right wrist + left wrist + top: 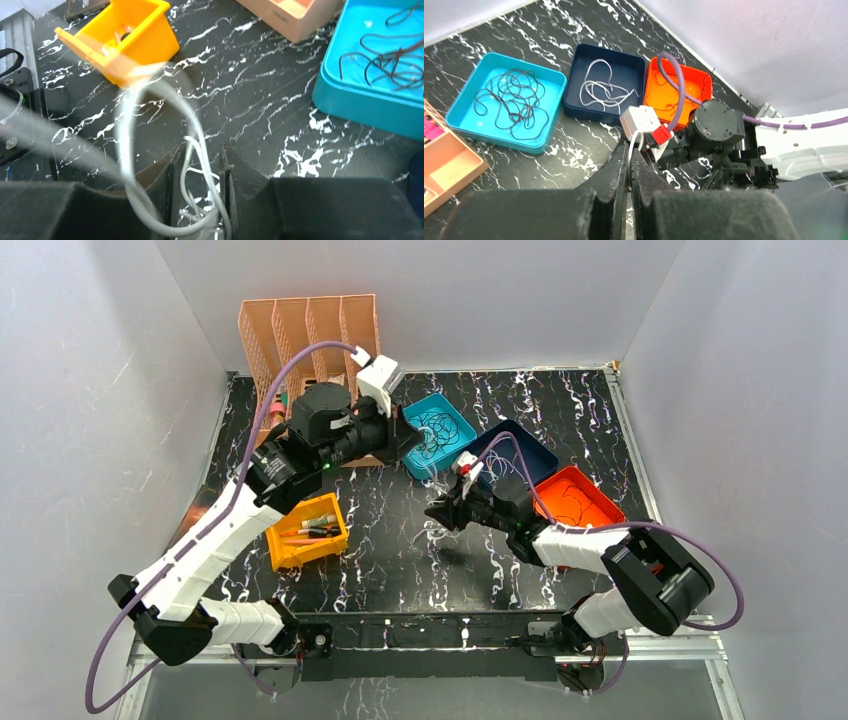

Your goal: Untangle the cables

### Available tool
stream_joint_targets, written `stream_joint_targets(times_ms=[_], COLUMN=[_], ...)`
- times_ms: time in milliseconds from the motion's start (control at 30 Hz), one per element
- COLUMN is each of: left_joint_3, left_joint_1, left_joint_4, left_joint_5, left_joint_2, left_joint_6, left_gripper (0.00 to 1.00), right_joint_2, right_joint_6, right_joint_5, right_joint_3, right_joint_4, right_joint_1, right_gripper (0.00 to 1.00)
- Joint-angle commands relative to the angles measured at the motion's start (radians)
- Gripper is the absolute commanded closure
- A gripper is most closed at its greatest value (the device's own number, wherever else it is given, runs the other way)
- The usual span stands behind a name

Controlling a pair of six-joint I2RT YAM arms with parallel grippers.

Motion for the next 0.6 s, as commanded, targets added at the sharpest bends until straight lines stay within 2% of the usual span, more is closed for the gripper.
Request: stream_joint_targets(times_ms=[0, 367, 567], left_joint_3=[0.11, 0.272, 0.353], left_joint_1=[0.004, 0.004, 0.004], left_joint_4=[-0.021, -0.034, -0.034], left_joint_5=[-0.057, -0.177, -0.198], left_joint_2=[0.003, 0.042, 0.071], left_joint_6=[0.04, 0.108, 0.139], left_gripper=[1.0, 1.0, 1.0], right_joint_2=[-0.053, -0.108, -0.13], right_joint_6=[0.019, 0.042, 0.052], right_joint_5=[0.049, 0.077, 0.092], right_joint_3=[-0.05, -0.205, -0.266], right_joint_4=[0.016, -0.012, -0.016], right_joint_1=[0.003, 0.002, 0.002], right_gripper=[0.61, 0.61, 0.62])
